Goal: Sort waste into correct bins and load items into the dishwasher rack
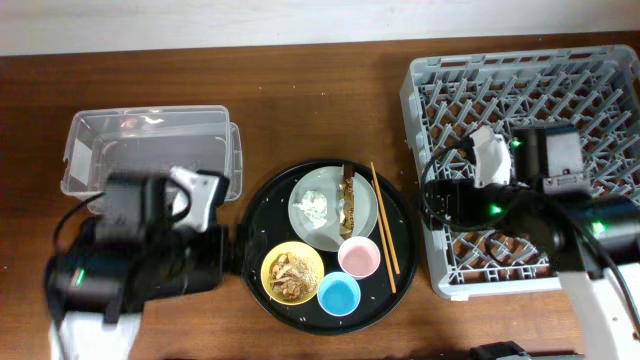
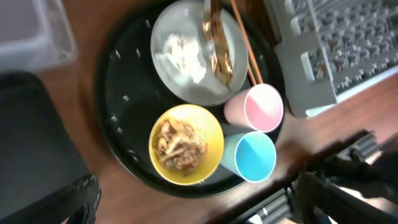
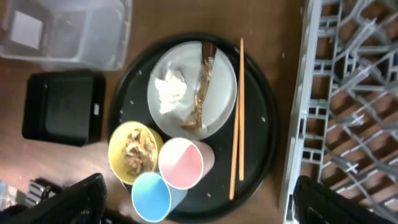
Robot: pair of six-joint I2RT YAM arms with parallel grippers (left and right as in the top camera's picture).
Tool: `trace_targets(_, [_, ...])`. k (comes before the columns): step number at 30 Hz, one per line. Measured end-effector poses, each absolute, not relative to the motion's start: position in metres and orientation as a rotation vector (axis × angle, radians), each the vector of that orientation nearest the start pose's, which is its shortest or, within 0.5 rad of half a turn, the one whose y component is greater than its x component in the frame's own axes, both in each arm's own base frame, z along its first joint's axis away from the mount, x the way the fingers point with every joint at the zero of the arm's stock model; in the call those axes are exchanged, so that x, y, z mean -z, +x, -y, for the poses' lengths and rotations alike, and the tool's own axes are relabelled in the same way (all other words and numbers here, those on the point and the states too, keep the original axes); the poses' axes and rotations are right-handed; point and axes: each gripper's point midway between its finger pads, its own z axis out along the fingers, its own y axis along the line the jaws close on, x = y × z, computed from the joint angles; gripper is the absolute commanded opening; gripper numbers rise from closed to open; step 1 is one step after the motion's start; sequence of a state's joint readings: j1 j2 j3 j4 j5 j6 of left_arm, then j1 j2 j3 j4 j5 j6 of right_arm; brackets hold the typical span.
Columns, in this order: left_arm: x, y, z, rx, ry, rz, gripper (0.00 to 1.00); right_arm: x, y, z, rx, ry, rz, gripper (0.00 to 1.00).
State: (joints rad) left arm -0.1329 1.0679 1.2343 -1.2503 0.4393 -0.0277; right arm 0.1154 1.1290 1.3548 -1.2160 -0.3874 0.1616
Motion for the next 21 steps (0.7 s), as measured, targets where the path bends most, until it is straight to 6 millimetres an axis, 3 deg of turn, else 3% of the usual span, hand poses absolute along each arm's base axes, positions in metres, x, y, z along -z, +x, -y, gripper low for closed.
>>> trace_targets(3, [-0.225, 0.232, 0.122, 0.795, 0.298, -2.683, 0.99, -0.306, 0.230, -0.085, -0.563, -0.056, -2.407, 0.98])
trace_targets(6, [-0.202, 0.227, 0.158, 0.828, 0.476, -2.768, 0.99, -0.319, 0.194, -0.065, -0.481, 0.051, -2.354, 0.99])
trace_targets(8, [-0.177, 0.218, 0.181, 0.651, 0.636, -2.840, 0.99, -0.317, 0.176, -0.055, -0.445, 0.126, -2.361, 0.99])
trace_targets(11, [-0.145, 0.225, 0.217, 0.439, 0.768, -2.833, 0.96, -0.312, 0.172, -0.050, -0.427, 0.198, -2.383, 0.98])
trace_targets(13, [-0.127, 0.231, 0.245, 0.386, 0.847, -2.783, 0.89, -0.311, 0.171, -0.049, -0.427, 0.214, -2.390, 0.98])
trace_targets(16, [-0.098, 0.242, 0.271, 0.329, 0.895, -2.753, 0.59, -0.310, 0.170, -0.048, -0.423, 0.222, -2.396, 0.98])
trace_targets(19, [-0.067, 0.250, 0.275, 0.278, 0.887, -2.800, 0.53, -0.306, 0.167, -0.047, -0.416, 0.229, -2.417, 0.98])
trace_targets(21, [-0.060, 0.250, 0.275, 0.262, 0.890, -2.812, 0.35, -0.306, 0.166, -0.047, -0.416, 0.230, -2.420, 0.98])
